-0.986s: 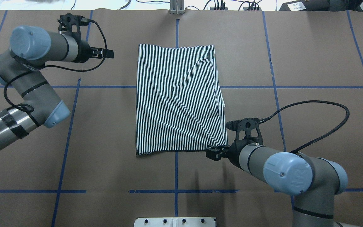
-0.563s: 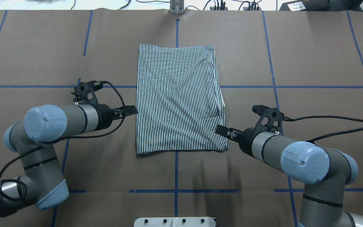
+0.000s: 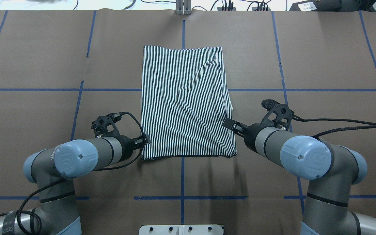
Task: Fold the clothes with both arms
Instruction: 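Move both grippers to the shirt's edge nearest the robot, then grasp the near edge corners with the left and right grippers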
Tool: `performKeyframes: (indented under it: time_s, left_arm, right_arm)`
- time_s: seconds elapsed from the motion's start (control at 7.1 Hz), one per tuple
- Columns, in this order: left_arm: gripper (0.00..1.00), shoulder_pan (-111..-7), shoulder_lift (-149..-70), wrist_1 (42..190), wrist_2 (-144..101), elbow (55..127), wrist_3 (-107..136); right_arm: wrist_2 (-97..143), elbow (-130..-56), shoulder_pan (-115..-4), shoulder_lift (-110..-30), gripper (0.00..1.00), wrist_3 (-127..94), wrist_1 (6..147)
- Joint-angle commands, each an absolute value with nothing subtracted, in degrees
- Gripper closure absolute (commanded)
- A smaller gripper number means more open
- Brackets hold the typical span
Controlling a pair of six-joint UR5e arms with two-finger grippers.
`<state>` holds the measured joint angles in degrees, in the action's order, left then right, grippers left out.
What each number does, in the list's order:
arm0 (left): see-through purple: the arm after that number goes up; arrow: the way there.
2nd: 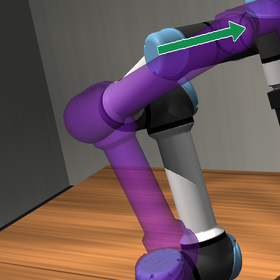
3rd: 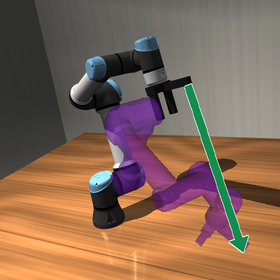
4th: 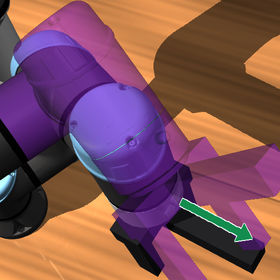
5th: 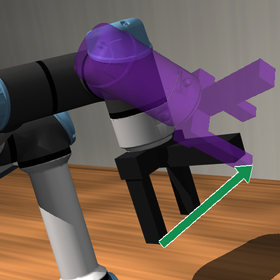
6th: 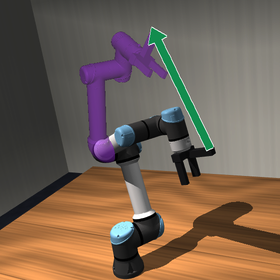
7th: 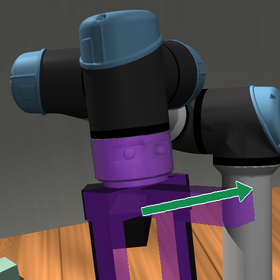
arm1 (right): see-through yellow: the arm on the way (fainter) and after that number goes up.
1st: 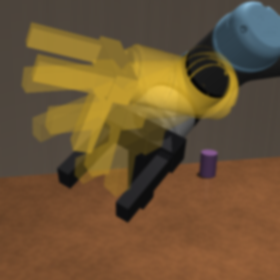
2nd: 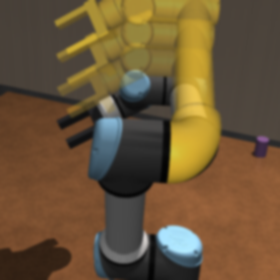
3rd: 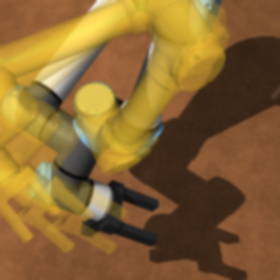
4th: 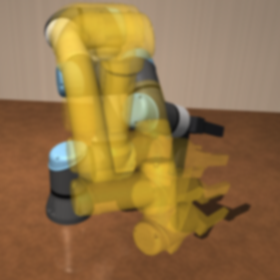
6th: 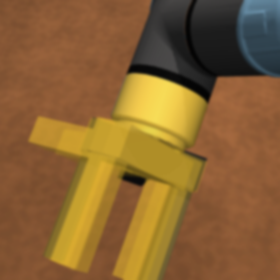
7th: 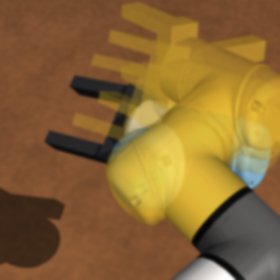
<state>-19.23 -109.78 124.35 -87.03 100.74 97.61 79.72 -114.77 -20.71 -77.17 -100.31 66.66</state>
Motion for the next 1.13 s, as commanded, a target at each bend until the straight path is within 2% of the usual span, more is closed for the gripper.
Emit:
performKeyframes:
  time_s: [0.0, 0.7, 0.85, 0.99]
  left_arm:
    - [0.43, -18.6, -110.1, 123.8, -87.0, 100.7, 97.7]
    - [0.44, -17.1, -110.3, 123.8, -87.1, 100.9, 97.7]
    - [0.50, -17.1, -110.4, 123.8, -87.0, 101.0, 97.7]
    - [0.92, -17.1, -110.4, 123.8, -86.9, 101.1, 97.7]
  right_arm:
    - [79.7, -114.5, -20.7, -77.1, 0.09, -100.4, 66.7]
    - [79.7, -114.3, -20.7, -77.1, 0.09, -100.4, 66.6]
    - [79.7, -114.3, -20.7, -77.1, 0.09, -100.5, 66.7]
    - [79.6, -114.3, -20.7, -77.1, 0.09, -100.5, 66.7]
